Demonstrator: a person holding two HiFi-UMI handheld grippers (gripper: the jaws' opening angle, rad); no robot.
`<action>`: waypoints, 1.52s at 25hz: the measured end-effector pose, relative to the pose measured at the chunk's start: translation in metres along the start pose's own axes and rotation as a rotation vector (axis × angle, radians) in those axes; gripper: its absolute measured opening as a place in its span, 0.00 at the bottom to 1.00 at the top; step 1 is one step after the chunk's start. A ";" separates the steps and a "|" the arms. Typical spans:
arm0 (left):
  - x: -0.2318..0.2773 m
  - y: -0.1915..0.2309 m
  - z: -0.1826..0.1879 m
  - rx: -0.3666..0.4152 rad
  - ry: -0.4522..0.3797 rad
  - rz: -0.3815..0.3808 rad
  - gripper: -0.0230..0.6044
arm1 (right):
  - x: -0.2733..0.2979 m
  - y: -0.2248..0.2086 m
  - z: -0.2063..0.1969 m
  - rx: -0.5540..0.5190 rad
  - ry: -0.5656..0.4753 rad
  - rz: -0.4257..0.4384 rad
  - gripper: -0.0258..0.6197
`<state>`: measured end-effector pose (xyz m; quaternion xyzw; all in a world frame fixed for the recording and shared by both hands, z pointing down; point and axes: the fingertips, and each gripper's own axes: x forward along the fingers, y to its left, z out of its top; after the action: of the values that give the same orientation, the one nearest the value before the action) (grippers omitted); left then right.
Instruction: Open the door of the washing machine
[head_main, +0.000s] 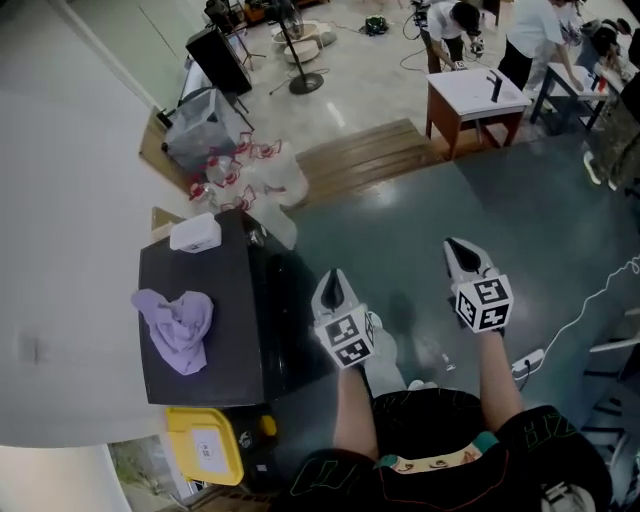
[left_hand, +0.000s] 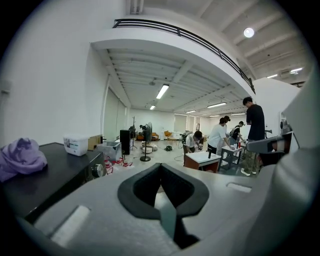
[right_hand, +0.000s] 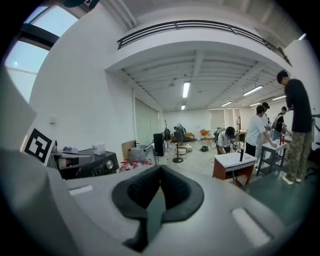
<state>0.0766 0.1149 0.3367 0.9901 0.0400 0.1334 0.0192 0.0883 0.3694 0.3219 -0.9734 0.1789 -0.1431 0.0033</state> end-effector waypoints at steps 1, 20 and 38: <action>0.018 0.005 0.000 -0.005 0.007 -0.002 0.05 | 0.017 -0.004 0.001 0.003 0.007 -0.005 0.04; 0.277 0.095 0.070 -0.026 0.057 -0.001 0.05 | 0.296 -0.008 0.083 -0.024 0.046 0.063 0.04; 0.260 0.198 0.007 -0.266 0.146 0.547 0.05 | 0.464 0.128 0.083 -0.278 0.198 0.684 0.04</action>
<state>0.3432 -0.0603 0.4076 0.9407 -0.2446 0.2083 0.1092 0.4821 0.0843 0.3633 -0.8301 0.5106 -0.2015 -0.0982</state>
